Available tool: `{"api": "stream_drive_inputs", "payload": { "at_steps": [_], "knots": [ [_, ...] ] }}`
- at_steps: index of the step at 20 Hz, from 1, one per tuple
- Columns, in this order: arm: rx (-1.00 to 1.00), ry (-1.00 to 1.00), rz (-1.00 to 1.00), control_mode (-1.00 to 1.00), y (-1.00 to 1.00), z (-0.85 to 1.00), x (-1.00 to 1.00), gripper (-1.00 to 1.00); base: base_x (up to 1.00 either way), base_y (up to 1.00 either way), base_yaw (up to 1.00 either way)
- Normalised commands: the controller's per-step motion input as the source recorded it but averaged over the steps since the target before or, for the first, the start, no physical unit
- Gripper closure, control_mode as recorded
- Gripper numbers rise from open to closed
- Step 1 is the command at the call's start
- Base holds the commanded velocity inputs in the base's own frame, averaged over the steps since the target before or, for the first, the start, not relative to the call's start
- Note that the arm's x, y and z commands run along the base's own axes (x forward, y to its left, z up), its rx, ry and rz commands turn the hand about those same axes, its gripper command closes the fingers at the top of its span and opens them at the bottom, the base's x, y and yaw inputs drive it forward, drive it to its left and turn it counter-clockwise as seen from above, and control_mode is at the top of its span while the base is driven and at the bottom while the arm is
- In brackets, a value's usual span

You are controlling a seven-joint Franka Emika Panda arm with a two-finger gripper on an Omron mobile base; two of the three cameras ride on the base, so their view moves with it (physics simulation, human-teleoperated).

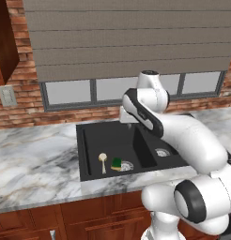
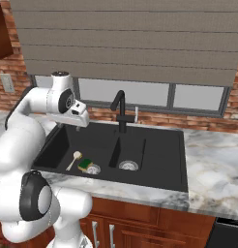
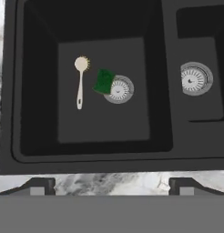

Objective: Pick up the sponge and dish brush from the sink, and place them back in the cabinet, and close the cabinet door.

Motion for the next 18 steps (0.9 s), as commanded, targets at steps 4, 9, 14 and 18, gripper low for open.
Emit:
{"api": "stream_drive_inputs", "payload": {
  "at_steps": [4,9,14,18],
  "knots": [
    [0.00,0.00,-0.05,-1.00,0.14,-0.49,0.26,-1.00,0.00,0.00,0.00],
    [0.00,0.00,-0.04,-1.00,0.08,-0.47,0.30,-1.00,0.00,0.00,0.00],
    [0.00,0.00,-0.03,-1.00,0.06,-0.46,0.31,-1.00,0.00,0.00,0.00],
    [0.00,0.00,-0.03,-1.00,0.05,-0.45,0.27,-1.00,0.00,0.00,0.00]
  ]
}}
